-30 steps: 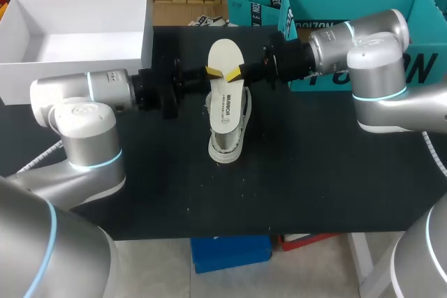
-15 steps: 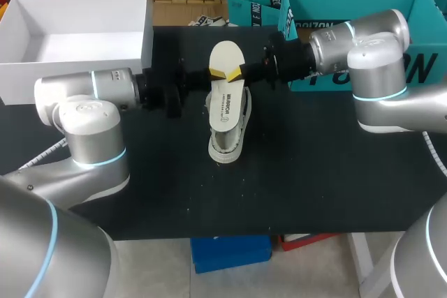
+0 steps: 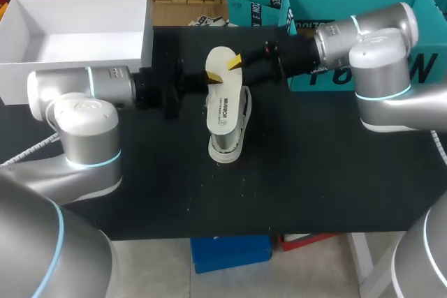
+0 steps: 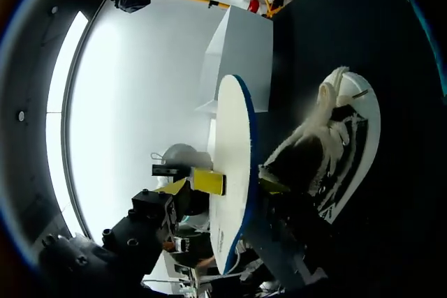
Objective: Take the shoe out of the shoebox, open the shoe tongue, remove and reinsert the insole, then place the shoe into the shoebox
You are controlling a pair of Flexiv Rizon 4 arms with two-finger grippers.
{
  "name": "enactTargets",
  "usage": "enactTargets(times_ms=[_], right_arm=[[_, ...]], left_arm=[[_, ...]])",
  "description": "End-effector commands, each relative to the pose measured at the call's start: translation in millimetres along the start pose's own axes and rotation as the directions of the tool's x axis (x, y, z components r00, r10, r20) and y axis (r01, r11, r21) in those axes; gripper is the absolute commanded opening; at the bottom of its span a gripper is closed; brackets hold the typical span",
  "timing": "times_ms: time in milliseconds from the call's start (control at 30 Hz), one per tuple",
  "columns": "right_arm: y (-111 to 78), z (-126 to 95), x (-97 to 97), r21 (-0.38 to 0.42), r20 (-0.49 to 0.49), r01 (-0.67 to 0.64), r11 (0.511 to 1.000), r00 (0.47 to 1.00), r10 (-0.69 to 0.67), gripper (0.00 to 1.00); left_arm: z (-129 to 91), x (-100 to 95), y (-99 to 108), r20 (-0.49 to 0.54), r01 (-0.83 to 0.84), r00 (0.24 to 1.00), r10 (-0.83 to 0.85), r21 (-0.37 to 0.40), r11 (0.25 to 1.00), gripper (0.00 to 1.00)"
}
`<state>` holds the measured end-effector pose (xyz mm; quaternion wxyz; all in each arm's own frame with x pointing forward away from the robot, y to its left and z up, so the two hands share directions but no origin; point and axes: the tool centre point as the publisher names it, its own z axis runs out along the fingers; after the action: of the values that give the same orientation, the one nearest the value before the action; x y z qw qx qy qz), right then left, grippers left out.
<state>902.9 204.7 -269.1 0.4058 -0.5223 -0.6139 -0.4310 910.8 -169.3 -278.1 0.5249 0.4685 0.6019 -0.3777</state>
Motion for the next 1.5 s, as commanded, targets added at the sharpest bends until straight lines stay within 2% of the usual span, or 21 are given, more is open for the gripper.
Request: enactTargets(times_ms=[33, 300, 567, 733, 900, 1133, 1500], right_arm=[[-18.7, -26, 16.4, -0.084, 0.081, -0.002, 0.996, 0.997, 0.009, 1.0], [-31.9, -59, 25.0, -0.179, 0.215, -0.023, 0.984, 0.975, 0.062, 1.0], [-62.8, -94, 29.3, -0.263, 0.343, -0.056, 0.963, 0.928, 0.147, 1.0], [-84.6, -119, 37.2, -0.34, 0.38, -0.051, 0.939, 0.906, 0.187, 1.0], [-101.5, -137, 50.7, -0.381, 0.415, -0.028, 0.924, 0.888, 0.198, 1.0], [-122.5, -151, 71.5, -0.411, 0.452, 0.005, 0.912, 0.87, 0.199, 1.0], [-147.5, -155, 95.4, -0.43, 0.483, 0.036, 0.902, 0.853, 0.196, 1.0]], left_arm=[[-14, -7.7, -10, -0.114, -0.001, 0.993, 0.001, -0.002, 1.0, 0.0], [-38, -10.7, -32, -0.29, 0.033, 0.957, -0.02, 0.042, 0.999, 0.0], [-68, -9.6, -58, -0.41, 0.061, 0.912, -0.023, 0.08, 0.995, 0.0], [-84, -5.0, -78, -0.438, 0.094, 0.898, -0.037, 0.109, 0.99, 0.0], [-96, -1.0, -100, -0.455, 0.108, 0.89, -0.028, 0.151, 0.983, 0.0], [-105, 8.9, -125, -0.477, 0.133, 0.879, -0.025, 0.195, 0.972, 0.0], [-106, 23.0, -145, -0.507, 0.158, 0.862, -0.02, 0.229, 0.96, 0.0]])
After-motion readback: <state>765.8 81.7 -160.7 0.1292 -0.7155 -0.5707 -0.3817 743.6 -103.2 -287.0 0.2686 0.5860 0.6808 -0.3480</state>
